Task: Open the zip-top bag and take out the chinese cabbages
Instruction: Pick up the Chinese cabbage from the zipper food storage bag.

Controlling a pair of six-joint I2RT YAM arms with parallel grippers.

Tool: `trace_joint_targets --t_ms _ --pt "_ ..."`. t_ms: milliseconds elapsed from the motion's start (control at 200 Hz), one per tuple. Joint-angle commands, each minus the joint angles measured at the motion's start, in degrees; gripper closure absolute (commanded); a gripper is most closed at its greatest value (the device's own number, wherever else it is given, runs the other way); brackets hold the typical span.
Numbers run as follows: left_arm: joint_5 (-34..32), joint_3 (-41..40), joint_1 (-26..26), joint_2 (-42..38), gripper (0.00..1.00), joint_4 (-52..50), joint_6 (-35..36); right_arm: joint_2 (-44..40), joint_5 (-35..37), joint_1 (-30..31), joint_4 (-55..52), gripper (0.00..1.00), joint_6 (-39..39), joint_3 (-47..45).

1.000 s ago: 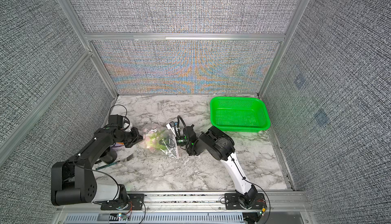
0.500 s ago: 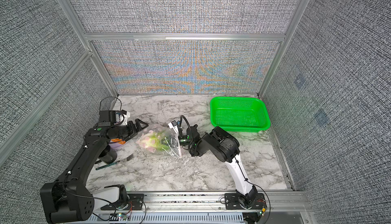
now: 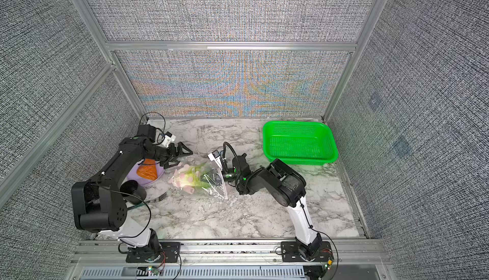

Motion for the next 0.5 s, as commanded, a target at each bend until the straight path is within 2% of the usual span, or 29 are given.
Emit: trace_joint_targets --t_ms 0,165,315,435,495 --pt "-0.89 0.26 -0.61 1.13 0.0 -3.3 2.89 -0.32 -0.96 0.35 0.95 1.0 -2.07 0.69" --pt "0.02 -1.1 -0.69 3.11 0.02 -0.66 0.63 -0.71 -1.92 0.76 1.43 1.0 -2.09 0.7" --pt "1.91 -1.5 -0.64 4.53 0.27 0.35 0.22 -1.5 -2.51 0.78 0.93 1.0 -2.7 0.31" --pt "2.8 -2.09 -0.66 4.27 0.4 1.13 0.1 -2.03 -2.73 0.71 0.16 1.0 -3.37 0.09" --pt "3.29 -2.33 -0.61 4.08 0.53 1.38 0.1 -2.16 -2.77 0.71 -0.22 1.0 -3.67 0.05"
